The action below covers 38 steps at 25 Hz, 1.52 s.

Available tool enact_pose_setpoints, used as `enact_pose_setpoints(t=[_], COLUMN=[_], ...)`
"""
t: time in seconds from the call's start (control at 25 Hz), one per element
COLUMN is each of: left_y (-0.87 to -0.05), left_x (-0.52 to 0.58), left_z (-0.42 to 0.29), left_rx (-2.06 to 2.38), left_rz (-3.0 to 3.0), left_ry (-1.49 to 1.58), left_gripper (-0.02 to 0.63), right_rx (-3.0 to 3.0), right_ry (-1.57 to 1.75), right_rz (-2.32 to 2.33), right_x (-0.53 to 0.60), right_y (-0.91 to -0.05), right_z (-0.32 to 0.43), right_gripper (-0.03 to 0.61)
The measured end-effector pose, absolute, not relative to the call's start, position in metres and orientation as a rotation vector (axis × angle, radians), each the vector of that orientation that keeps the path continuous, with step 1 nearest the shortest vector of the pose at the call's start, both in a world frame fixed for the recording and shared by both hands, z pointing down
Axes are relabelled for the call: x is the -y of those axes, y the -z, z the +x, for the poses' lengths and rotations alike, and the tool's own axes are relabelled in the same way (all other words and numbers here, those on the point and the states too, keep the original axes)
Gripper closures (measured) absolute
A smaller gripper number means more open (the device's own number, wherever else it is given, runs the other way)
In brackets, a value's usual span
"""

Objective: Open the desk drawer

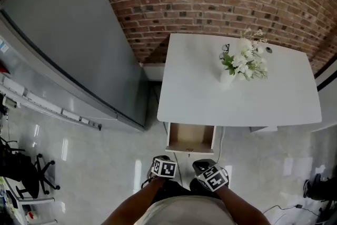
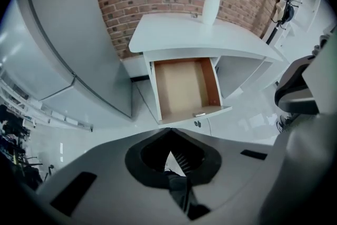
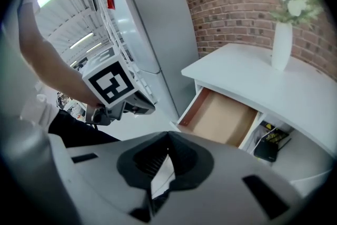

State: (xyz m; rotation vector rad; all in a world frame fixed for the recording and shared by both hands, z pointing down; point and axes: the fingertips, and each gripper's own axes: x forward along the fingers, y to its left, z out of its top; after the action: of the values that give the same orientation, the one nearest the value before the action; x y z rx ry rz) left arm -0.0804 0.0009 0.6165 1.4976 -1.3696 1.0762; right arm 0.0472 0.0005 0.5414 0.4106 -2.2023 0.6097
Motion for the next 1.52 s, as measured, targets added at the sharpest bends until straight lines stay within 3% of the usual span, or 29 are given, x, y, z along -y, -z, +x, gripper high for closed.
enact_pose_setpoints(t=[0.76, 1.52], left_y=[-0.53, -0.534], left_x=[0.042, 0.03], left_z=[-0.069, -0.091], left_rx=[1.476, 1.432], left_rz=[1.597, 1.604], left_ry=[-0.828, -0.75], left_gripper=[0.607, 0.607], right_rx=[2.323, 2.232], right_ry=[-0.664, -0.753], right_rz=[0.641, 0.808], right_x=[0.036, 0.013], right_y=[-0.486, -0.489], right_z=[0.053, 0.043], right_gripper=[0.563, 0.563])
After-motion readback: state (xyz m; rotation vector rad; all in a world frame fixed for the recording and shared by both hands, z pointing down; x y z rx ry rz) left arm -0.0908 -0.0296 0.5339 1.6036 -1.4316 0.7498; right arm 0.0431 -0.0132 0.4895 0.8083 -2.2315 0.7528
